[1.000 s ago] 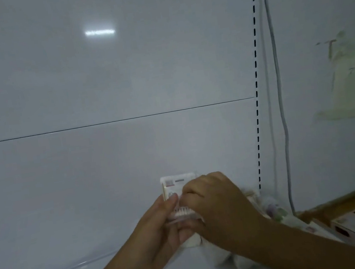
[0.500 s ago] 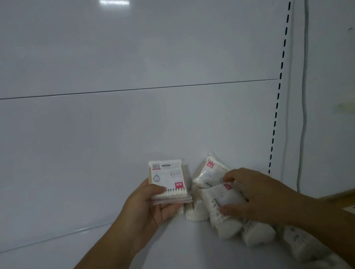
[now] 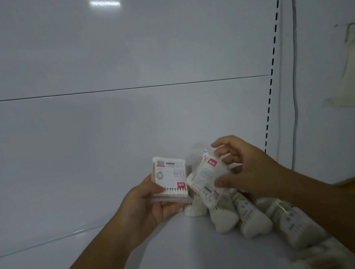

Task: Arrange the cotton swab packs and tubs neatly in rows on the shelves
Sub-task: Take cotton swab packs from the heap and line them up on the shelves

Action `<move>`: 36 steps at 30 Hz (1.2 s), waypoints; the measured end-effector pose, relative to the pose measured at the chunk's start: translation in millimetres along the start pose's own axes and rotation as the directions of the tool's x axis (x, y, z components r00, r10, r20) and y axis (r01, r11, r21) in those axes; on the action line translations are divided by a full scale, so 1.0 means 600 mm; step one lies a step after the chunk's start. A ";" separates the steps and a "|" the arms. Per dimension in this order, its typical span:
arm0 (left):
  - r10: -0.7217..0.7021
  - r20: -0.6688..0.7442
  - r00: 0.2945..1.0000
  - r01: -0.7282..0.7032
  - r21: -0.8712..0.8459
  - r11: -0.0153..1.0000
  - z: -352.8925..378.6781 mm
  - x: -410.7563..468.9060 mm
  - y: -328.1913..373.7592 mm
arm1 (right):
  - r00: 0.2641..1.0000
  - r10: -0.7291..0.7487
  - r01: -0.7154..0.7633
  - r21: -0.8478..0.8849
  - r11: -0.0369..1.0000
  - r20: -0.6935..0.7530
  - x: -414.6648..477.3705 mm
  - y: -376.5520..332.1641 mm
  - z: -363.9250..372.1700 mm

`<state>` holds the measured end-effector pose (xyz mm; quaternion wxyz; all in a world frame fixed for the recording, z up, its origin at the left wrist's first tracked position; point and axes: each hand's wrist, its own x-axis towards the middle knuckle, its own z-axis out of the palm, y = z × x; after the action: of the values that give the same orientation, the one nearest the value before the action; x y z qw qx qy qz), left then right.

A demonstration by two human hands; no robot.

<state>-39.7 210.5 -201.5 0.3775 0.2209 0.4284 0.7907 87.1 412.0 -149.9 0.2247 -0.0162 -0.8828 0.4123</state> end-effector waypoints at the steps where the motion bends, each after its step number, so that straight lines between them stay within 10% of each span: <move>1: -0.008 0.033 0.999 0.007 0.047 0.999 0.001 -0.003 0.001 | 1.000 -0.020 0.020 0.067 0.998 0.001 0.006 -0.004 -0.001; 13: 0.039 -0.053 0.998 -0.013 0.420 0.908 0.016 -0.015 -0.011 | 0.942 -0.241 0.298 -0.250 0.921 0.234 0.057 -0.003 0.032; 18: 0.229 -0.293 0.928 -0.140 0.296 0.945 0.016 -0.006 -0.009 | 0.983 0.094 -0.154 -0.417 0.896 -0.160 0.101 0.059 -0.005; 22: 0.198 -0.332 0.922 -0.139 0.194 0.971 0.010 -0.005 -0.001 | 0.949 0.312 -0.262 -0.628 0.733 -0.032 0.106 0.111 -0.005; 28: 0.222 -0.289 0.931 -0.159 0.225 0.961 0.007 -0.006 0.014 | 0.982 0.124 -0.176 -0.460 0.870 -0.141 0.100 0.106 0.011; 32: 0.268 -0.314 0.911 -0.214 0.195 0.957 0.009 -0.015 0.060 | 0.959 0.048 -0.048 0.007 0.999 -0.280 0.093 0.062 0.019; 36: 0.323 -0.383 0.865 -0.218 0.293 0.931 -0.011 -0.059 0.119 | 0.985 0.044 0.032 0.424 0.905 -0.166 0.114 -0.017 0.041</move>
<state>-51.4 154.4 -145.5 0.1301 0.1457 0.5571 0.8072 17.4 402.2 -129.6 0.2969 -0.0050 -0.7489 0.5925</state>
